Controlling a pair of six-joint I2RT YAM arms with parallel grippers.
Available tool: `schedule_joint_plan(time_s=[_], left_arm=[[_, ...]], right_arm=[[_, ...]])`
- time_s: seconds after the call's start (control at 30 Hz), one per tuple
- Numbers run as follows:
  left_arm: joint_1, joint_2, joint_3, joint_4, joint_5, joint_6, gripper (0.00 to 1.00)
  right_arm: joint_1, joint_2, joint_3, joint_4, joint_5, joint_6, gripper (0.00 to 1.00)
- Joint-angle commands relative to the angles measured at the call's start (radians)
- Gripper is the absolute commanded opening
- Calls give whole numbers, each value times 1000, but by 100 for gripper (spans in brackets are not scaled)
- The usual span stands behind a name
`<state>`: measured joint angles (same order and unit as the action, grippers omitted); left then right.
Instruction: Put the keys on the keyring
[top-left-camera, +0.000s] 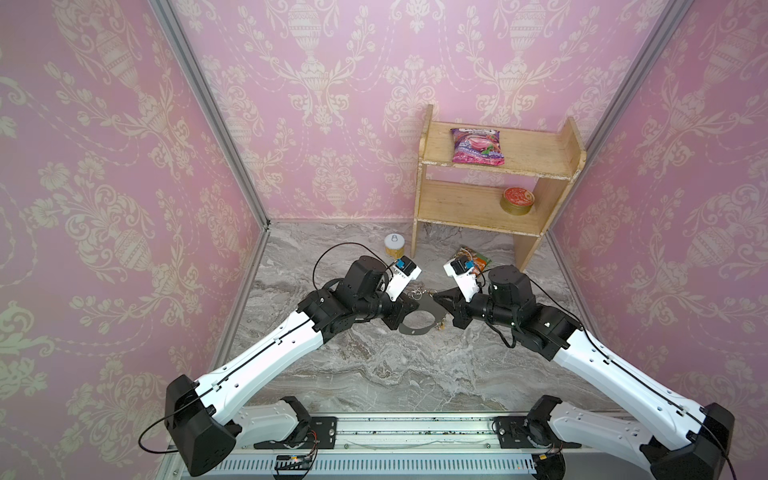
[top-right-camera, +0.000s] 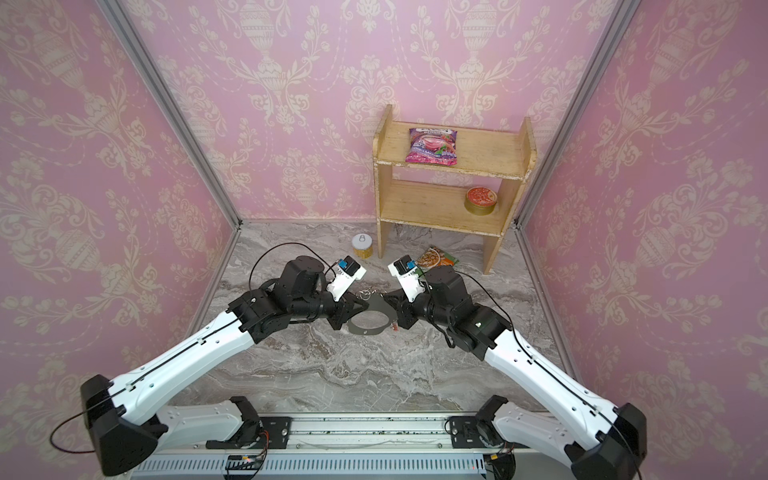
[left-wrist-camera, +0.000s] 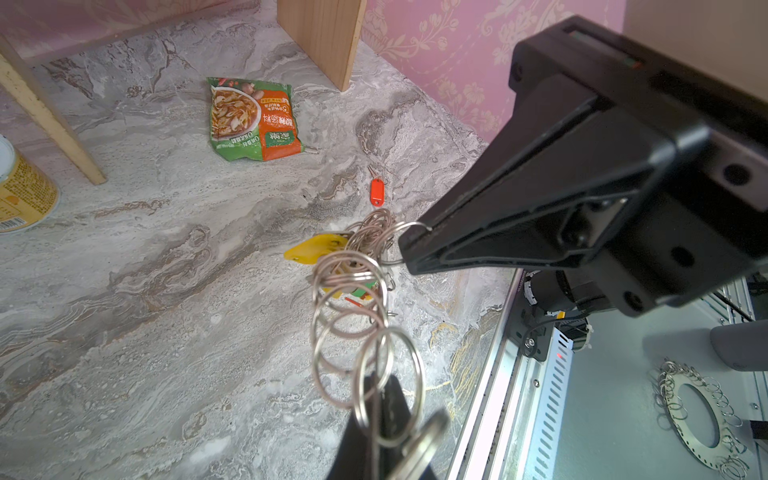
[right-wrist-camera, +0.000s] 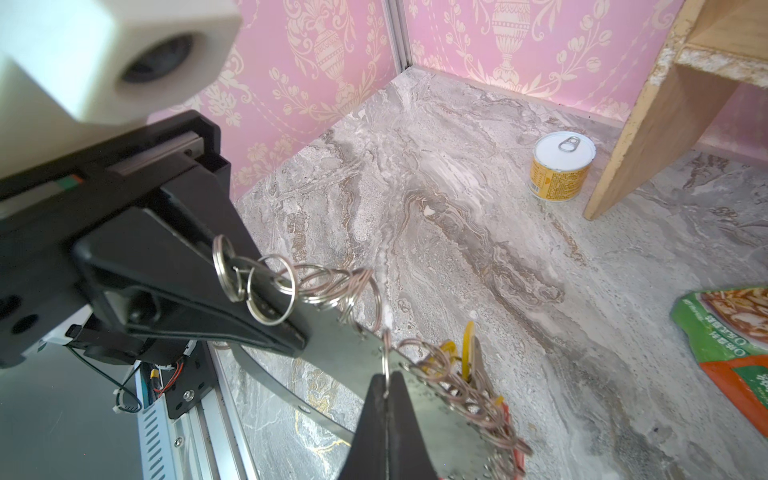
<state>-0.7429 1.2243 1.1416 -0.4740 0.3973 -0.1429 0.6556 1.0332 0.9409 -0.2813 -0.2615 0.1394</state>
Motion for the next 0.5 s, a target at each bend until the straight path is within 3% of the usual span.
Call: schedule_joint_plan(time_s=[0.0,0.2,0.47], left_arm=[[2,-34,-7,59,10,17,0],[3,-42,-49,80,10,4,0],[3,-74,-87,94,14,-1,48]], right_arm=[[-5,-25,-14,-1,20,-2,0],[-5,-27,1,-7,32,-56,0],[-5,13,97,-152,29,-193,0]])
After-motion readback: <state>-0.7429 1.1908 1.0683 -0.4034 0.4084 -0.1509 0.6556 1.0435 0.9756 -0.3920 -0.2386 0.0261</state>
